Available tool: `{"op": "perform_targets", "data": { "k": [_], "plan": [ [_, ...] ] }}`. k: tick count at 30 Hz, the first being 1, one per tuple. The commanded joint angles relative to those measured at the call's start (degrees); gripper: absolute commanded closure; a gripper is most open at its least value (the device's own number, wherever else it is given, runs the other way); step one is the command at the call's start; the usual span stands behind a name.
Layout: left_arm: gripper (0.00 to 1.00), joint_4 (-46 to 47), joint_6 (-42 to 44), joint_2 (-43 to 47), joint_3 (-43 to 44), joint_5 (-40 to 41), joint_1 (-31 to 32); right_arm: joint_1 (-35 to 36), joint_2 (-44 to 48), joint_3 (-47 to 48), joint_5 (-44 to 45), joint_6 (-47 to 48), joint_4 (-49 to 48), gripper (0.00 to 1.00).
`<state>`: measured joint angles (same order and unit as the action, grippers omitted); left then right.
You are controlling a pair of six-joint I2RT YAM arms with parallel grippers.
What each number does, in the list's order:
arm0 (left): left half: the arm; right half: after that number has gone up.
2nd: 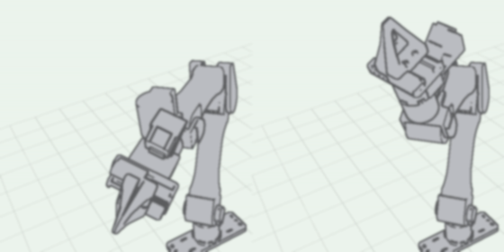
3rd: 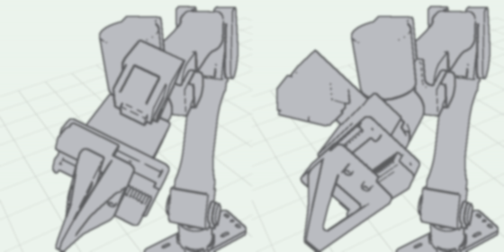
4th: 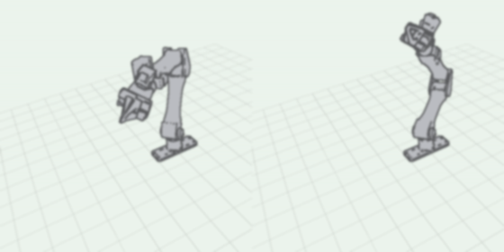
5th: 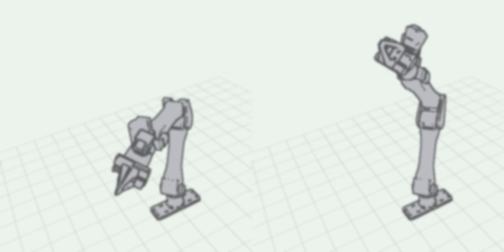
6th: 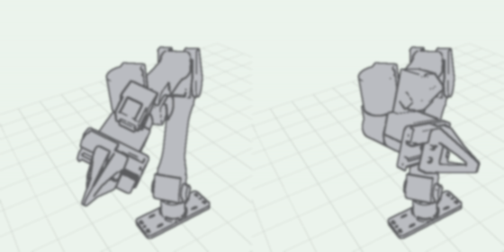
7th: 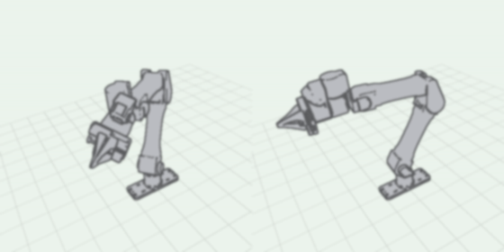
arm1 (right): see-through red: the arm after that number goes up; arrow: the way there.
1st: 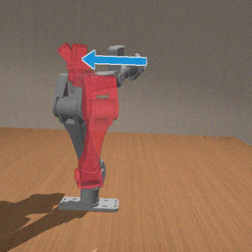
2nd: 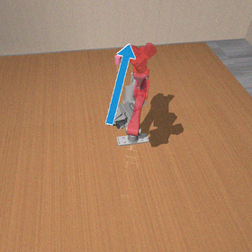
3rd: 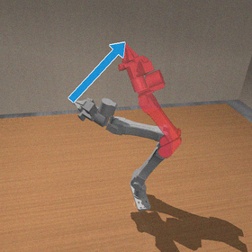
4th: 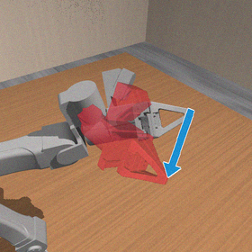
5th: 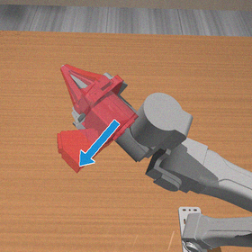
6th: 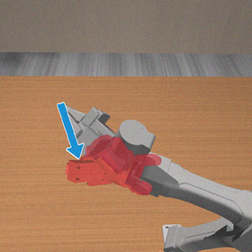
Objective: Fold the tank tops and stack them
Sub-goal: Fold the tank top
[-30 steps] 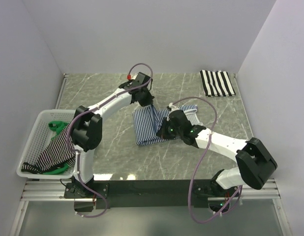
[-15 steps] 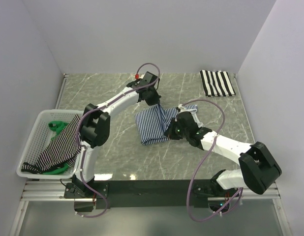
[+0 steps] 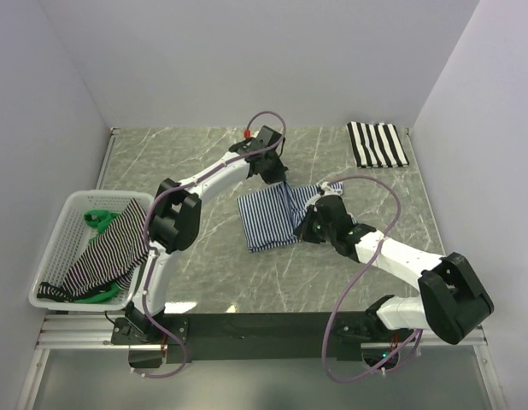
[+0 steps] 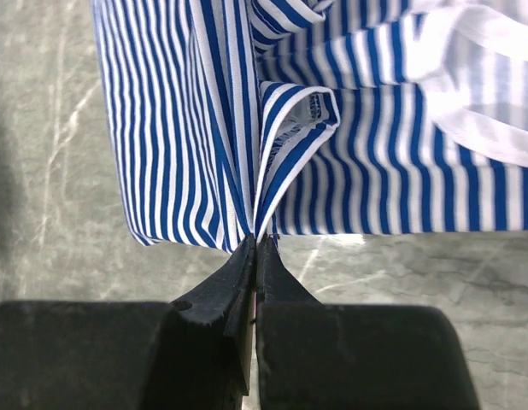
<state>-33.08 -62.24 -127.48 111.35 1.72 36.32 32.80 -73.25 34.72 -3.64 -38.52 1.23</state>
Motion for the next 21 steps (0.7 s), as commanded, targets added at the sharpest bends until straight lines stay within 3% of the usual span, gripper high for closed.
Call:
{"op": "perform_targets", "data": {
  "k": [1, 6, 8, 10, 12, 15, 16, 19, 21],
  "plan": [
    [0.99, 4.7, 0.3, -1.5, 3.2, -0.8, 0.2, -0.8, 0.6, -1.9, 0.1, -0.3, 0.8, 1.0],
    [0.99, 8.0, 1.1, -2.9, 2.3, -2.2, 0.7, -2.3, 0.0, -3.7, -0.1, -0.8, -0.8, 1.0],
    [0.94, 9.6, 1.6, -3.0, 1.7, -2.5, 0.7, -3.1, -1.1, -4.2, -0.1, -0.6, -1.1, 0.86],
    [0.76, 11.3, 2.7, -2.4, 0.3, -2.5, 0.7, -4.0, -1.5, -4.6, -0.6, -0.4, -1.1, 0.68],
    [0.64, 14.2, 3.6, -0.1, -1.3, -2.8, 0.6, -4.4, -0.5, -4.9, -0.5, -0.5, -1.1, 0.6],
    [0.54, 16.8, 5.6, 4.1, -4.7, -2.2, 0.0, -5.2, 3.0, -4.9, 0.6, -0.1, 0.9, 0.52],
    [0.52, 16.7, 6.7, 5.1, -5.0, -2.3, -0.3, -5.6, 4.8, -4.1, 0.8, 0.1, 2.0, 0.48],
    [0.52, 15.1, 7.5, 9.9, -7.6, -1.9, -1.9, -6.0, 9.2, -2.0, 3.5, 1.3, 6.8, 0.48],
    [0.57, 13.9, 6.4, 14.4, -13.0, -1.9, -3.4, -6.0, 11.5, -0.9, 6.7, 1.8, 9.4, 0.49]
  ]
}}
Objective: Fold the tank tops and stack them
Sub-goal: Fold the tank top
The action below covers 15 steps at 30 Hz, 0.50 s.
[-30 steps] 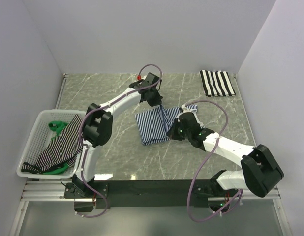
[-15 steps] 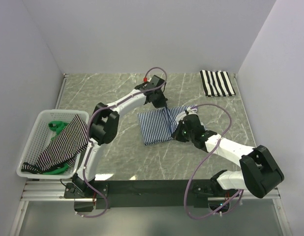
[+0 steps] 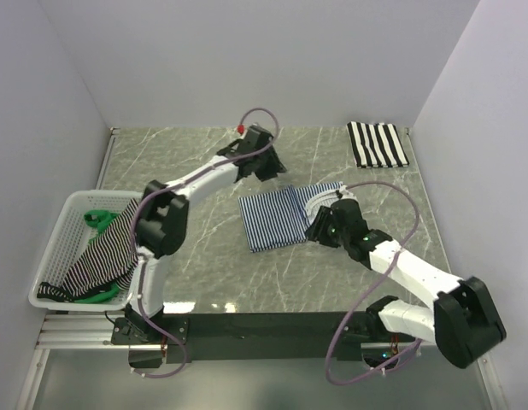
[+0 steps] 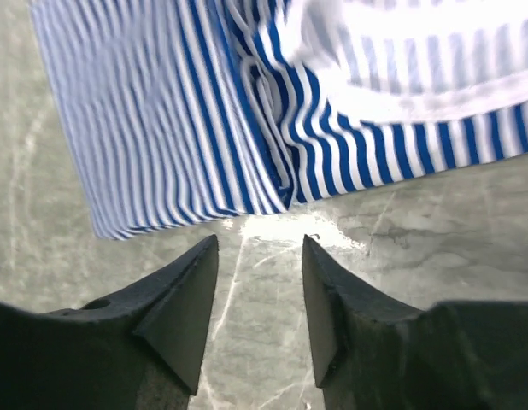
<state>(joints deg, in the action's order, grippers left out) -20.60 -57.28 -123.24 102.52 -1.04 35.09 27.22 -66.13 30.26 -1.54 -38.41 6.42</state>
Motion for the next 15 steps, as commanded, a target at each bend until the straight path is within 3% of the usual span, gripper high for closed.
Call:
{"op": "perform_targets", "data": {
  "k": [1, 4, 8, 12, 15],
  "plan": [
    [0.59, 0.5, 0.2, 11.5, -6.2, 0.9, -2.8, -0.2, 5.6, 4.7, 4.1, 1.8, 4.3, 0.5],
    [0.66, -1.5, -1.2, 15.8, -13.8, 0.9, -4.4, 0.5, 4.4, 7.2, 1.2, 2.2, 3.4, 0.53],
    [0.69, 2.5, -2.2, 20.9, -24.7, -0.5, -6.6, 3.9, -2.4, 11.9, 0.3, 2.8, 2.9, 0.57],
    [0.7, 4.2, -0.6, 20.8, -29.9, -2.6, -10.0, 11.9, -9.6, 19.1, 5.6, 4.7, 3.6, 0.58],
    [0.64, 10.1, 2.2, 20.1, -32.9, -8.3, -12.1, 17.5, -18.5, 24.7, 8.6, 5.8, 5.1, 0.58]
  ]
}}
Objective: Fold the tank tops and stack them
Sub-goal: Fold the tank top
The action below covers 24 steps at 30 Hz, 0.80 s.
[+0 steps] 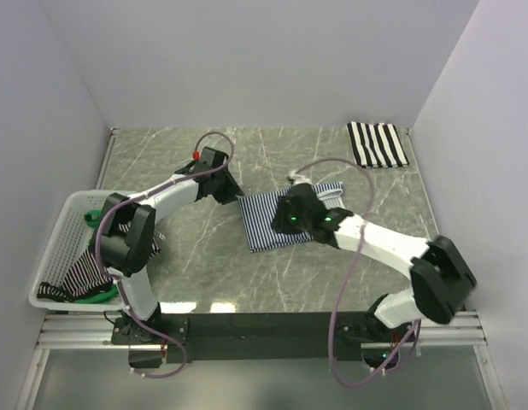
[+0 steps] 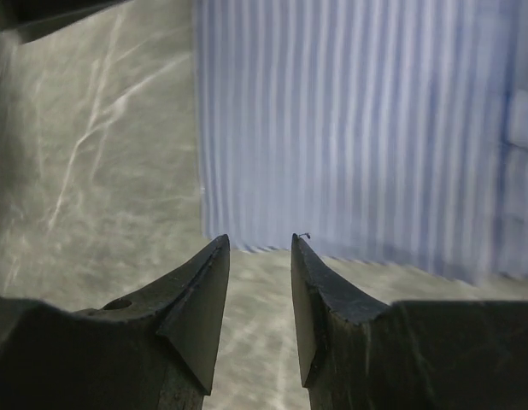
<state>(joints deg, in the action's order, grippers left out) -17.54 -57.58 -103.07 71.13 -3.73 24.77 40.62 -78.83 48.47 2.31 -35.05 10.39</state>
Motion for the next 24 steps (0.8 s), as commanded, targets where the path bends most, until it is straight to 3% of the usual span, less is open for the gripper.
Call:
{"op": "perform_targets", "data": {
  "k": [1, 6, 17, 24],
  "plan": [
    [0.63, 7.9, 2.8, -0.8, -1.7, -7.1, -2.7, 4.9, -7.3, 7.4, 4.8, 2.6, 0.9, 0.58],
    [0.59, 12.7, 4.6, -4.9, -3.4, -13.4, -3.7, 5.2, -13.2, 8.7, 4.0, 2.4, -0.6, 0.59],
    [0.59, 9.3, 5.5, -10.2, -1.4, -12.2, -4.7, 4.5, -15.9, 3.6, 7.5, -1.2, -1.2, 0.59],
    [0.57, 10.0, 6.4, -9.3, -2.2, -11.8, -4.6, 5.8, -13.0, 4.0, 12.2, -0.9, 1.3, 0.56]
  ]
}}
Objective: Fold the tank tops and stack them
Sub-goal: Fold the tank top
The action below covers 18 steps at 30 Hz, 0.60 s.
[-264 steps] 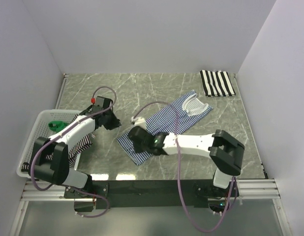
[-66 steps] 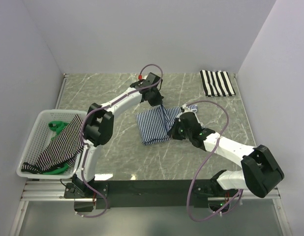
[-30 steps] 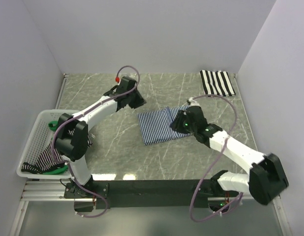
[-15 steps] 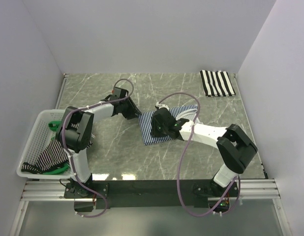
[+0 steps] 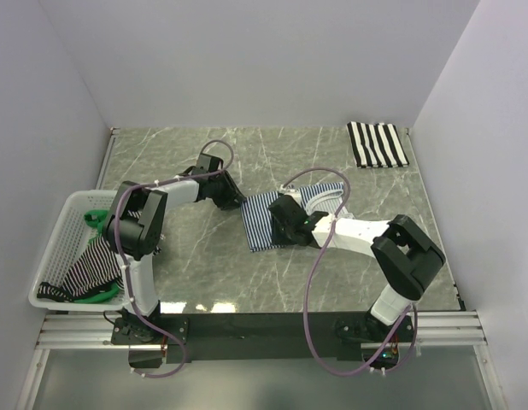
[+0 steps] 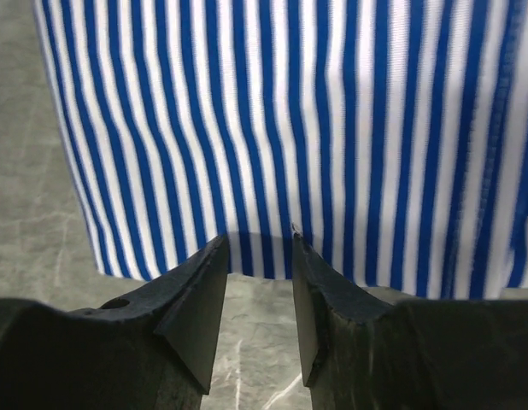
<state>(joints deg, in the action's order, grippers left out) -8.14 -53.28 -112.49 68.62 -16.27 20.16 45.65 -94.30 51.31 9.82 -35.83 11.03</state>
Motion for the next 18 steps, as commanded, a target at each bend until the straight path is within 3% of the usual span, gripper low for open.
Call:
{"op": "perform_targets", "data": {
  "k": [1, 8, 18],
  "plan": [
    [0.55, 0.8, 2.5, 1.0, -0.1, 0.6, 0.0, 2.3, 2.9, 1.8, 6.9, 0.3, 1.1, 0.55],
    [0.45, 0.9, 3.7, 4.8, -3.3, 1.0, -0.2, 11.6, -0.3, 11.2, 16.3, 2.7, 8.0, 0.53],
    [0.42, 3.9, 3.3, 4.6, -5.3, -2.0, -0.5, 17.2, -11.2, 19.5, 19.2, 6.0, 8.7, 0.5]
  ]
}}
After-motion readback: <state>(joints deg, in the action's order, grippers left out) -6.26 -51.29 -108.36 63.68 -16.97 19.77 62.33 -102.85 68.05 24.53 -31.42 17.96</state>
